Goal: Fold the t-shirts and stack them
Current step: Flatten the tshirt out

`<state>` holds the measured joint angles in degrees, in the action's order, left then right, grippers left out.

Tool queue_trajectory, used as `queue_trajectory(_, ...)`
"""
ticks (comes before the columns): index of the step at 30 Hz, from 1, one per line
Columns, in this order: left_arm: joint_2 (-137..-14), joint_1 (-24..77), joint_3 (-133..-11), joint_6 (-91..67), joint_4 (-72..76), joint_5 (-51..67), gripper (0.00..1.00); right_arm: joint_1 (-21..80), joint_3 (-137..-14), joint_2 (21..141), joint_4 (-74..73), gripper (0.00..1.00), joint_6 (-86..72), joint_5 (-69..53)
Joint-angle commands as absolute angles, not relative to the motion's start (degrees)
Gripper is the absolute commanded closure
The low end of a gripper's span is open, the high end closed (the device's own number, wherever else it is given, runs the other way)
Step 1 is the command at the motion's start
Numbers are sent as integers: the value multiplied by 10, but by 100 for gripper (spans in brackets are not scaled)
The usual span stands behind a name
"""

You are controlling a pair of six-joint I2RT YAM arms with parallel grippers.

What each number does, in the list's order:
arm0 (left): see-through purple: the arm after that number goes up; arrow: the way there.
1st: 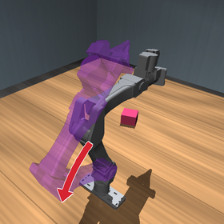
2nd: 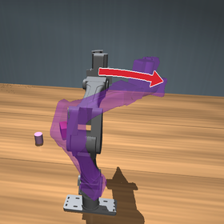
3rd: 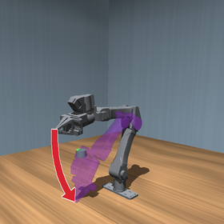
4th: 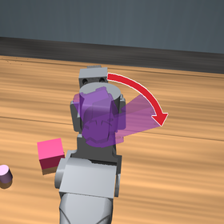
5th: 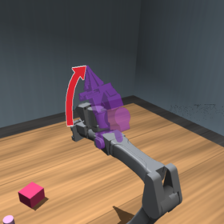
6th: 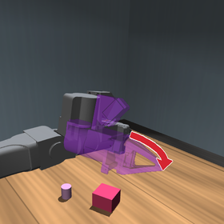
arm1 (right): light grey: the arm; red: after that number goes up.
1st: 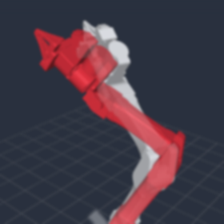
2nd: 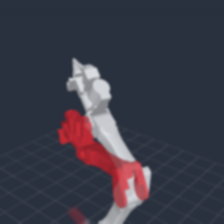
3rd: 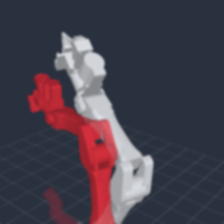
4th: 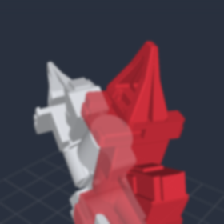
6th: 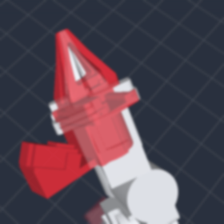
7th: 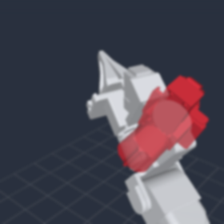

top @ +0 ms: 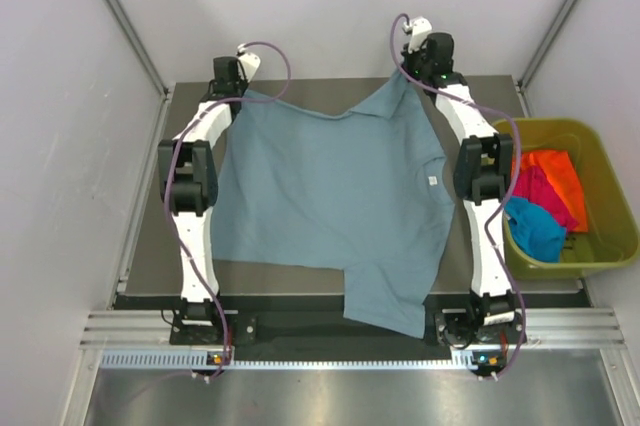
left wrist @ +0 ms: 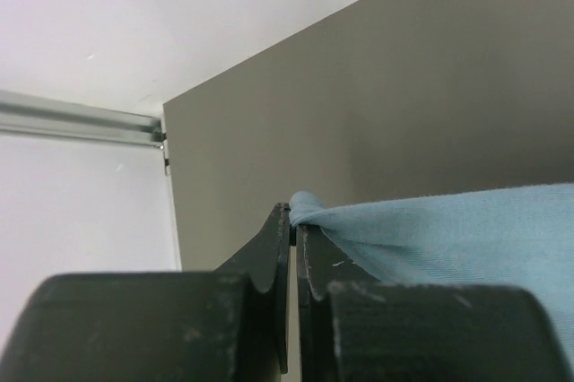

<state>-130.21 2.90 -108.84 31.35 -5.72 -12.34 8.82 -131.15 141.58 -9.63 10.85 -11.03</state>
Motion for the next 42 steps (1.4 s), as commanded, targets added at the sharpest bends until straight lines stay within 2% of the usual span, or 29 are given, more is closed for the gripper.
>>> queue_trajectory(1,-1335,19,-1147,303,-59,-148,100,89,-1374,1447,-47,100,94,-79)
queue_trajectory(11,-1423,9,-1256,296,-78,-185,100,93,-1425,1503,25,100,105,-38)
queue_trajectory(27,-1401,-22,-1232,279,-63,-210,100,120,-1454,1509,105,100,88,-54)
queue_trajectory(42,-1419,-36,-1255,332,-6,-211,100,116,-1460,1521,149,100,108,-27)
